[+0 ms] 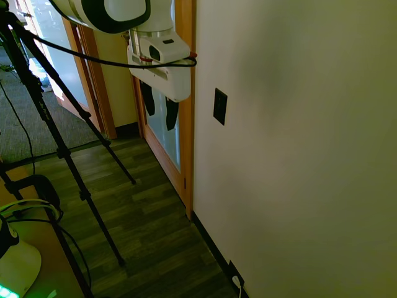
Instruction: Turn on the light
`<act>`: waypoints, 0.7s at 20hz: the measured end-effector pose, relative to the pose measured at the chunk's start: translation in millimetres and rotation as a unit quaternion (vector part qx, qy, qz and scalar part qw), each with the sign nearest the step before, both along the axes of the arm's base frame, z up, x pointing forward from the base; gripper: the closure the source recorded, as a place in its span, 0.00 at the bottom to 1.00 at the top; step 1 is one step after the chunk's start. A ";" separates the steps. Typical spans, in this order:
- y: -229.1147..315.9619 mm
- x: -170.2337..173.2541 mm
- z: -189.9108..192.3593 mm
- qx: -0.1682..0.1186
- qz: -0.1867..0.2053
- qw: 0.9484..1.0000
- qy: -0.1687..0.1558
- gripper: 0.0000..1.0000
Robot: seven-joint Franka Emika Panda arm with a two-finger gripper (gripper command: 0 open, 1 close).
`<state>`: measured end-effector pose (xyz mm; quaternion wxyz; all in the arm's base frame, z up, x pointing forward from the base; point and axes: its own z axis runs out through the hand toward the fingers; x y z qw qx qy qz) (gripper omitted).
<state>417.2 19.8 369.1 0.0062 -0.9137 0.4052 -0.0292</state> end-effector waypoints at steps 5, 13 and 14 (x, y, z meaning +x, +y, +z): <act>3.3 13.0 3.4 -0.007 0.001 1.000 -0.016 0.00; 40.1 69.4 -9.0 -0.021 -0.015 0.995 -0.092 0.00; 44.2 76.4 -13.2 -0.019 -0.018 0.995 -0.100 0.00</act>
